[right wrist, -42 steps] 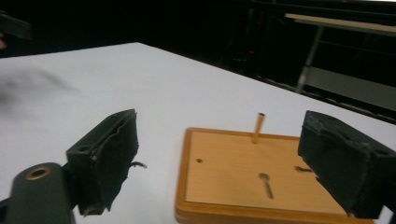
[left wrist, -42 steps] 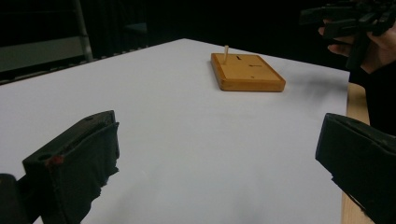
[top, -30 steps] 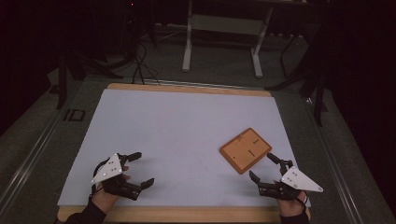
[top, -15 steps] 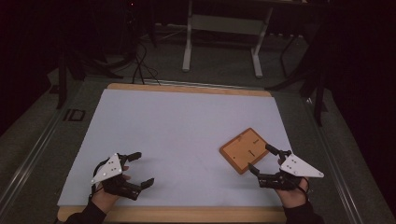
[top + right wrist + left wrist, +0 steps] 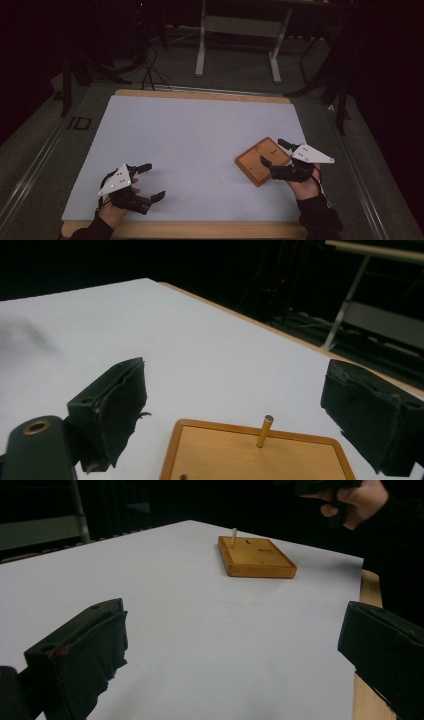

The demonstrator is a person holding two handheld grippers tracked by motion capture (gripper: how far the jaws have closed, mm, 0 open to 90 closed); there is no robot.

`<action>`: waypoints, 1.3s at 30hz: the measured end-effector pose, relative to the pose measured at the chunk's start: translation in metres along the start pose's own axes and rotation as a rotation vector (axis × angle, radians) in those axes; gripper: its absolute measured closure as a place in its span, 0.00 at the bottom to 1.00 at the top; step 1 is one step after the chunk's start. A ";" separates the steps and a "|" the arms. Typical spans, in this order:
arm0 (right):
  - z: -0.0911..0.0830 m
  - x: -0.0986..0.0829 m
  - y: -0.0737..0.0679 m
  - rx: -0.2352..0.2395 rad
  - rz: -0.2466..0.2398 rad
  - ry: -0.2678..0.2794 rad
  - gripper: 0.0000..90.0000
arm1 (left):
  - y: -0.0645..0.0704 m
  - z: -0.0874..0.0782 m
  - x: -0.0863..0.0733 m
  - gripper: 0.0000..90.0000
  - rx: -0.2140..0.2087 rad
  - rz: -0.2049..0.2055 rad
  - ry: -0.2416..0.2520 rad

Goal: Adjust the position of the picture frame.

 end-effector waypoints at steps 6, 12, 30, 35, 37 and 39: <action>0.018 -0.009 0.015 -0.022 0.005 -0.037 0.15 | 0.000 0.001 0.000 0.00 -0.006 -0.001 -0.004; 0.034 -0.023 0.026 -0.036 0.046 -0.097 0.20 | 0.000 0.001 -0.001 0.00 -0.007 -0.001 -0.007; 0.075 -0.062 0.034 -0.002 0.074 -0.258 0.57 | -0.001 0.001 -0.003 0.00 -0.011 -0.004 -0.012; 0.079 -0.068 0.035 -0.004 0.075 -0.276 0.68 | -0.001 0.001 -0.003 0.00 -0.010 -0.001 -0.014; 0.081 -0.071 0.035 0.005 0.082 -0.285 0.73 | -0.001 0.001 -0.003 0.00 -0.011 -0.002 -0.014; 0.083 -0.074 0.034 0.004 0.072 -0.295 0.76 | -0.001 0.001 -0.004 0.00 -0.011 -0.004 -0.015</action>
Point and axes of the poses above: each handheld gripper's, and its own axes: z roughly forward along the jaws, x roughly out of its top, y roughly to its right, the point moved 8 cm from there along z, roughly forward along the jaws, and after that the axes turned 5 degrees about -x, right-handed, at the moved point
